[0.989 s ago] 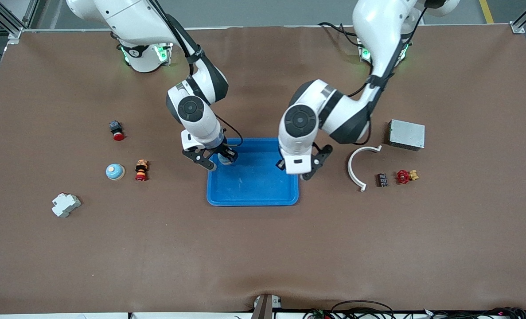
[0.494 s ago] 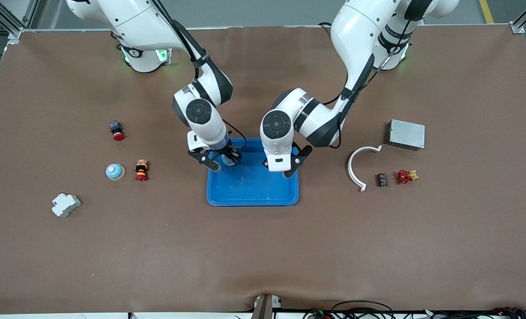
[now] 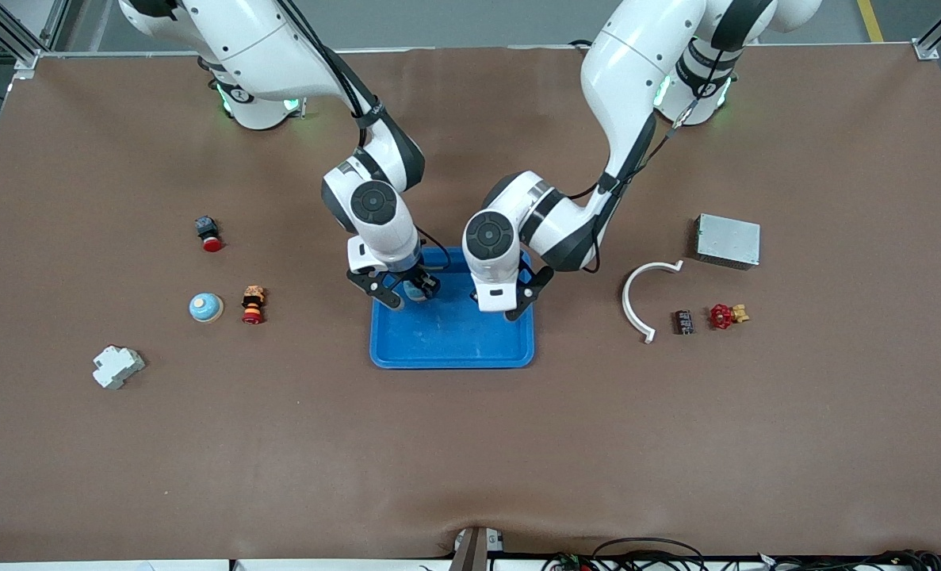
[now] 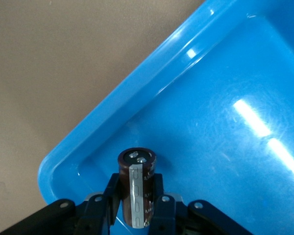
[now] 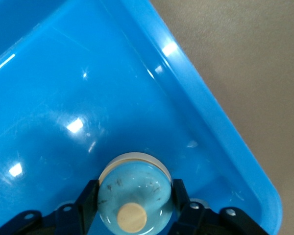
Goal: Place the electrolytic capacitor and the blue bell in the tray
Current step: 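Lower both items into the tray and open both grippers, then move the right gripper to the second button while the left gripper reaches the capacitor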
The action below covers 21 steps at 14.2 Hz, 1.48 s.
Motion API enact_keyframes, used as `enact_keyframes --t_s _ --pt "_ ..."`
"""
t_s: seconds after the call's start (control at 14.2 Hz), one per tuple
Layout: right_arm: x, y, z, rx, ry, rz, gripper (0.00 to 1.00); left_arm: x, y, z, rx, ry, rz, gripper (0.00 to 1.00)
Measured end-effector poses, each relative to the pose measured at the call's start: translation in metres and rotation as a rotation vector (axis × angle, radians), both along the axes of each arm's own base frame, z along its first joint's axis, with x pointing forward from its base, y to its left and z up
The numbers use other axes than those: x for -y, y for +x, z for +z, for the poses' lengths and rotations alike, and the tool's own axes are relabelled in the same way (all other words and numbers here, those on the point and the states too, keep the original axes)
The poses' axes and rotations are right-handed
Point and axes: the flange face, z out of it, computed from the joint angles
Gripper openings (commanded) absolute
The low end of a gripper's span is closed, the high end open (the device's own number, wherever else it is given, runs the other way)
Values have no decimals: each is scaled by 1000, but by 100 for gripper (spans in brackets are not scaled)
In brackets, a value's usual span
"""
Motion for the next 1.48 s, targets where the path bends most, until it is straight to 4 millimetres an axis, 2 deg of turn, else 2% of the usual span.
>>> enact_keyframes --t_s 0.21,0.42,0.49,0.56,0.64,0.71,0.78,0.92,1.13,1.27,1.48 --pt "2 2 -2 3 -1 -4 100 6 -7 -3 -1 4 -15 0" --pt "4 10 5 9 -19 18 100 9 -9 -3 0 6 -21 0" --pt "11 18 12 0 -42 41 100 8 -9 -3 0 7 -21 5" --pt "23 30 25 -14 -63 75 100 8 -9 -4 0 7 -20 30" --pt "43 43 41 -30 -79 109 100 8 -9 -4 0 8 -20 69" --pt "66 57 61 -39 -88 142 100 8 -8 -4 1 8 -20 93" --pt "92 70 81 -37 -90 177 100 8 -8 -3 2 8 -20 100" --pt "150 94 115 -24 -88 245 100 8 -7 -2 4 6 -19 100" --pt "218 110 133 -12 -87 310 100 9 -2 10 26 3 -25 100" --pt "250 113 142 -22 -90 351 100 6 2 30 51 26 -54 100" --pt "312 117 165 -28 -91 410 100 -5 3 80 37 71 -160 100"
